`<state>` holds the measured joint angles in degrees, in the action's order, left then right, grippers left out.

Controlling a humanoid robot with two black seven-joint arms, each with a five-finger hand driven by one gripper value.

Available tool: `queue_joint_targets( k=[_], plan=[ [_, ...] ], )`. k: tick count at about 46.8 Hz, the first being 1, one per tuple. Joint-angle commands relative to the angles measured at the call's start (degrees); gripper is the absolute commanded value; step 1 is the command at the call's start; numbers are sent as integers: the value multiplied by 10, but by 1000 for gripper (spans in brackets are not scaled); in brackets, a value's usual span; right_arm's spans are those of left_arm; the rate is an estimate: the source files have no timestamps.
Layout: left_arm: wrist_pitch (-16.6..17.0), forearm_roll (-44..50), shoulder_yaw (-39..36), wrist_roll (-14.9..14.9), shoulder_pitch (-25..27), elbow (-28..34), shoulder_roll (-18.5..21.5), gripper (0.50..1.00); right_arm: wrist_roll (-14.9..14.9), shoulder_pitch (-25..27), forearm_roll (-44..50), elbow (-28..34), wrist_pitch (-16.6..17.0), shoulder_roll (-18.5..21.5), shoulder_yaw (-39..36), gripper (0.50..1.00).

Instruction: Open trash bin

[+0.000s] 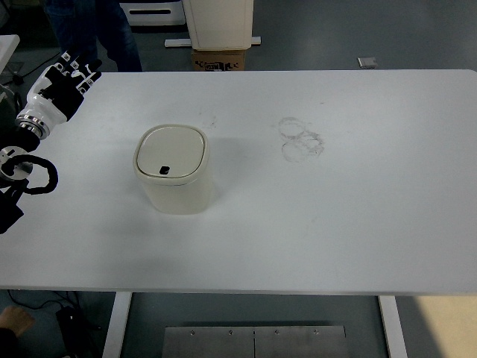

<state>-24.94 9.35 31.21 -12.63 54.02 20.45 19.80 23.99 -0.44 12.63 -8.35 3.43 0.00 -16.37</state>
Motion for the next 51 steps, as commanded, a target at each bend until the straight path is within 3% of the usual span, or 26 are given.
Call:
queue_joint_targets(
  k=[1, 10, 15, 19, 26, 37, 51],
  plan=[
    [2, 0, 0, 25, 2, 22, 5, 1000, 0, 0, 0, 0, 0, 0, -1, 991],
    [24, 5, 3, 103, 3, 108, 40, 1000, 0, 0, 0, 0, 0, 0, 0, 991],
    [45, 4, 1, 120, 14, 152, 67, 1000, 0, 0, -1, 0, 0, 0, -1, 991],
    [46, -1, 0, 125, 23, 171, 86, 1000, 0, 0, 0, 0, 0, 0, 0, 991],
    [46, -9, -11, 163, 36, 216, 127, 1000, 0, 0, 0, 0, 0, 0, -1, 991],
    [59, -62, -90, 166, 84, 276, 177, 1000, 0, 0, 0, 0, 0, 0, 0, 991],
    [60, -65, -195, 167, 189, 375, 263, 1000, 0, 0, 0, 0, 0, 0, -1, 991]
  ],
)
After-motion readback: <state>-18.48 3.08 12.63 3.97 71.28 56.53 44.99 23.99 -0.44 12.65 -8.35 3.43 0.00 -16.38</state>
